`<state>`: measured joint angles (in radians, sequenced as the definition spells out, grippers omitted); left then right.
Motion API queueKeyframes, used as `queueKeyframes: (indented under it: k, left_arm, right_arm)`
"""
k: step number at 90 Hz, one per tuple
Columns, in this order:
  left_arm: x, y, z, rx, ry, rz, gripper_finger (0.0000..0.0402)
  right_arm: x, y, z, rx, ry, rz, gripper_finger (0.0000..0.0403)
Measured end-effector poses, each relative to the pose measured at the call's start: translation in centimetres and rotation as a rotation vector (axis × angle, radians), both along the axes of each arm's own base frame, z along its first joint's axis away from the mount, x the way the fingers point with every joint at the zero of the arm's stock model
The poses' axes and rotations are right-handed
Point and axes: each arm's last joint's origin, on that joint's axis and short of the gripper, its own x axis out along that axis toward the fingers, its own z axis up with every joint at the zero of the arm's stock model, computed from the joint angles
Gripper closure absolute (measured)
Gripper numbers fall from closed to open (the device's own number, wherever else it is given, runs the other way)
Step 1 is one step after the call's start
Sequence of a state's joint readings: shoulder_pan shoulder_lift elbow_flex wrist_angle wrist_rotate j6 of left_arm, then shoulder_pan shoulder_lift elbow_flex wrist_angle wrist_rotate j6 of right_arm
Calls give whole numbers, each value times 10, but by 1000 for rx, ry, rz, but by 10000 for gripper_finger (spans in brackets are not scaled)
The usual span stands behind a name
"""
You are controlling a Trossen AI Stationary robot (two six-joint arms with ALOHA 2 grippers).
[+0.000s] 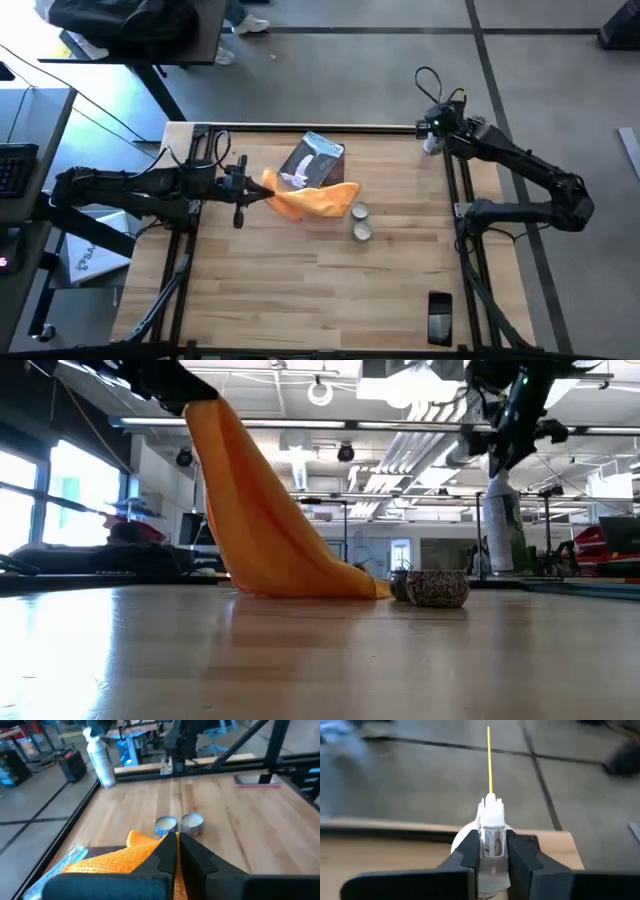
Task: Apply microfiber cloth
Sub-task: Spray the pink phone using the white spray bottle
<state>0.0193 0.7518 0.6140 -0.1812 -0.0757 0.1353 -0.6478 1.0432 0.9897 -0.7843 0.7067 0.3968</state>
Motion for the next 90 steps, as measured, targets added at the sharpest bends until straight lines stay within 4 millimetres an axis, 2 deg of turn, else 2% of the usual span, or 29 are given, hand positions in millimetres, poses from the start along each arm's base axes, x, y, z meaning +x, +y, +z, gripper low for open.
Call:
queueKeyframes:
  k: [8,16,24,32,48,68,77,90]
  left_arm:
    - [-1,0,-5,31,53,-9,401]
    - [-2,0,-7,44,81,-7,402]
    - [-2,0,-7,58,84,-9,402]
    - [-2,0,-7,58,84,-9,402]
    - [-2,-2,-8,52,87,-91,402]
    - [5,-3,-8,102,73,-162,402]
    - [8,-3,-11,119,90,-169,402]
    - [13,-3,-15,126,115,-175,402]
  right_arm:
    - [5,20,7,48,21,279,371]
    - [9,41,12,107,-44,532,371]
    - [13,60,12,170,-103,726,371]
    - [16,78,10,230,-85,859,371]
    - [20,104,3,309,-8,1053,371]
    - [50,125,4,180,-12,1255,369]
    - [58,133,-1,195,10,1293,371]
    - [56,143,-8,239,79,1300,371]
